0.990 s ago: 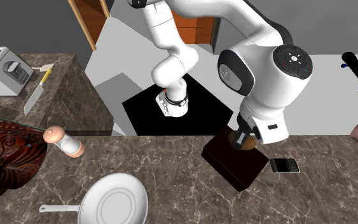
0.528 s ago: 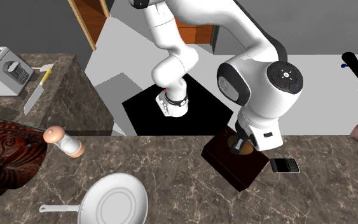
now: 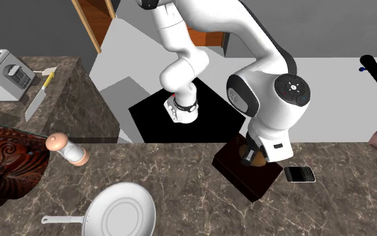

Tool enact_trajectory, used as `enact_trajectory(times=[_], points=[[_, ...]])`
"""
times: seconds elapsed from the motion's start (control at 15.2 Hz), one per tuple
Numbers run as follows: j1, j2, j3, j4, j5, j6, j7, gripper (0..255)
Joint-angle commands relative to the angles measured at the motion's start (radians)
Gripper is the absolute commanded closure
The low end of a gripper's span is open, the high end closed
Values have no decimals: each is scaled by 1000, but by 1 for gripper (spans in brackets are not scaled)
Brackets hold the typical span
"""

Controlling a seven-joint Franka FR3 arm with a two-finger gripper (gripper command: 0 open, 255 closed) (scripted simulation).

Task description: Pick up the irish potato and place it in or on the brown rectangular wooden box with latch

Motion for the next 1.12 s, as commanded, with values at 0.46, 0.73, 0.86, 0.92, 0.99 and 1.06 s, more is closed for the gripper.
enact_trajectory(times=[0.46, 0.73, 0.86, 0.92, 0.99, 1.06], points=[[-3, 3, -2, -9, -2, -5, -2, 0], [-3, -16, 3, 39, -3, -72, 2, 0], [-4, -32, 7, 87, -4, -136, 4, 0], [-4, -32, 7, 87, -4, -136, 4, 0], [-4, -32, 7, 87, -4, -136, 4, 0], [-4, -32, 7, 87, -4, -136, 4, 0]])
